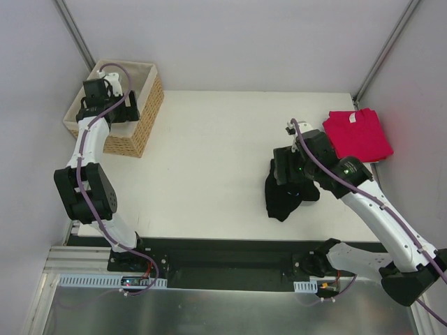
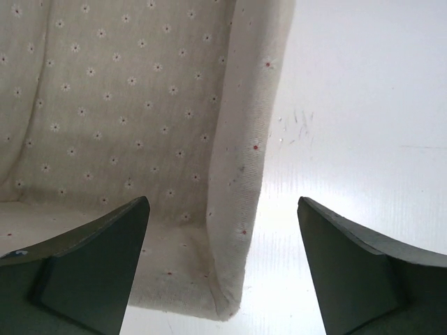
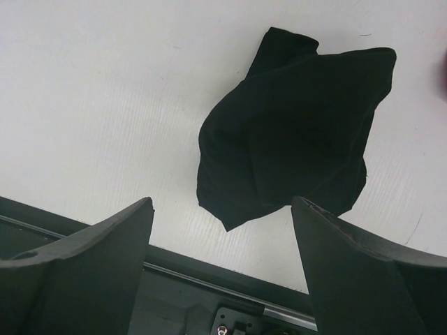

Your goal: Fold and stack the t-shirts

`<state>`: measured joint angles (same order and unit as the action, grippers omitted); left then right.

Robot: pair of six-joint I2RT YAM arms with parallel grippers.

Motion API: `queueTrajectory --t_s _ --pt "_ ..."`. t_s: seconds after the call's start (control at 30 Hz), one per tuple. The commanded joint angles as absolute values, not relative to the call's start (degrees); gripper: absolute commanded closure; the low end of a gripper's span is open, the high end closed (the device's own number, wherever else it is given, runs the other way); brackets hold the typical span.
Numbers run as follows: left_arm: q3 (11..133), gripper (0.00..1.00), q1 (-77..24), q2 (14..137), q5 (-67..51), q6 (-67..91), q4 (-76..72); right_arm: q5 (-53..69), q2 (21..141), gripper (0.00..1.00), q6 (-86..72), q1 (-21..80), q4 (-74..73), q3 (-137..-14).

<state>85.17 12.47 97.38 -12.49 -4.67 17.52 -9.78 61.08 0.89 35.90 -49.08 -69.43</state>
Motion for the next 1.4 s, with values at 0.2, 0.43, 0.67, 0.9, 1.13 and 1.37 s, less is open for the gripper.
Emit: queueTrajectory --t_s 0.2,0.43,0.67,0.9,1.13,1.37 --pt "87.2 0.52 12.7 94.6 -14.6 -0.2 17.2 -10.2 57.6 0.16 0.2 36.7 -48.3 -69.9" --pt "87.1 0.54 12.7 95.5 -16.7 -0.1 17.4 -10.3 57.7 0.16 0.3 36.7 -48.2 -69.8" --pt "85.4 0.51 12.7 95.7 -17.8 -0.6 18.1 -9.9 58.1 0.16 0.4 36.7 -47.5 -69.4" --pt "85.3 0.69 12.7 97.9 -19.6 -0.2 19.2 -10.1 58.4 0.16 0.7 36.8 -47.7 -69.7" --pt "85.3 1.00 12.7 98.8 -20.9 1.8 19.8 -9.9 59.1 0.16 0.9 36.7 -47.3 -70.0" --pt "89.3 1.00 11.8 101.2 -20.0 6.9 19.5 -9.7 60.0 0.16 0.9 36.8 -46.2 -70.0"
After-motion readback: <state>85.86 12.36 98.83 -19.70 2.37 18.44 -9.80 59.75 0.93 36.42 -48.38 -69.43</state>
